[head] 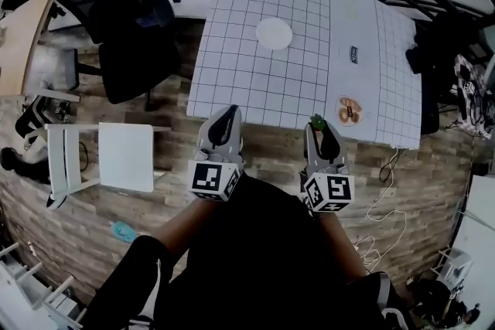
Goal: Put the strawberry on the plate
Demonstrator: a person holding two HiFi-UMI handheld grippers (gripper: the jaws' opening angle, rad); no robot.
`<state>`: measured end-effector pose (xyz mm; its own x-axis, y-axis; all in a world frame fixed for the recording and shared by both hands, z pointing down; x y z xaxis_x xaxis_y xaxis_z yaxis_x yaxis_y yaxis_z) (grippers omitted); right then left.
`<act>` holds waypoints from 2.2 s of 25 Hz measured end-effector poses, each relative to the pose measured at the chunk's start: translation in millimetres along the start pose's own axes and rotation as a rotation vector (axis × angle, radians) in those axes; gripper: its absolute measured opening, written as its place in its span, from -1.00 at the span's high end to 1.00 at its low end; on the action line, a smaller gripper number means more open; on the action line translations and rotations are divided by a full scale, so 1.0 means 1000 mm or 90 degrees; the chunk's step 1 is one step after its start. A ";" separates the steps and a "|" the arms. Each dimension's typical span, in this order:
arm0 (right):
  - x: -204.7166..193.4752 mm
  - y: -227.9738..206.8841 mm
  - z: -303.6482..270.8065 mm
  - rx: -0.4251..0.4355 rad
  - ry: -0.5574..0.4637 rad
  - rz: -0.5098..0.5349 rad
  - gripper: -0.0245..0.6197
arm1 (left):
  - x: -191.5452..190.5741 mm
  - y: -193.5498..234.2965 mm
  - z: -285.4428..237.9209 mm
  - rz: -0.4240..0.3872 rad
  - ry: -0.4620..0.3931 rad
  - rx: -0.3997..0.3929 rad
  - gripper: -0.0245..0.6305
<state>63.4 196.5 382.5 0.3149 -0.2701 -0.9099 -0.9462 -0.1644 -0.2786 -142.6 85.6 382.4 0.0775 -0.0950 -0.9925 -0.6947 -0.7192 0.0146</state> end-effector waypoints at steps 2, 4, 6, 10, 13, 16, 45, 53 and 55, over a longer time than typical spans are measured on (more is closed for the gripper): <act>0.006 0.005 -0.015 -0.004 -0.002 0.003 0.50 | 0.001 0.017 -0.011 0.005 -0.002 0.000 0.90; 0.010 0.009 -0.031 -0.007 -0.008 0.007 0.50 | 0.000 0.036 -0.020 0.003 -0.006 0.006 0.90; 0.013 0.014 -0.047 -0.006 -0.009 0.018 0.50 | -0.002 0.051 -0.030 0.001 -0.008 0.012 0.90; 0.018 0.029 -0.070 0.008 0.001 0.049 0.50 | -0.008 0.073 -0.047 0.009 0.003 0.016 0.90; 0.017 0.032 -0.083 0.007 0.022 0.050 0.50 | -0.009 0.086 -0.056 0.017 0.007 0.020 0.90; 0.015 0.035 -0.099 0.004 0.036 0.038 0.50 | -0.012 0.099 -0.064 0.028 0.010 0.026 0.90; 0.021 0.003 -0.139 0.075 0.036 0.007 0.50 | -0.008 0.044 -0.116 -0.020 0.059 -0.002 0.90; 0.043 -0.022 -0.177 0.108 0.034 0.002 0.50 | -0.003 0.023 -0.152 -0.027 0.071 0.005 0.90; 0.044 -0.028 -0.187 0.113 0.032 -0.005 0.50 | -0.004 0.021 -0.159 -0.029 0.075 0.008 0.90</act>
<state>117.7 12.0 407.6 0.3212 -0.3171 -0.8923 -0.9407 0.0021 -0.3393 -43.2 -38.5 406.0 0.1917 -0.1434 -0.9709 -0.6971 -0.7162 -0.0318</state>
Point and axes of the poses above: the fingertips, and each gripper's own axes: z backward along the fingers, y to its left, x out of its top, the point moved 6 cm from there along z, backward along the fingers, and after that the axes turned 12 degrees about -z, right-handed, at the moved point
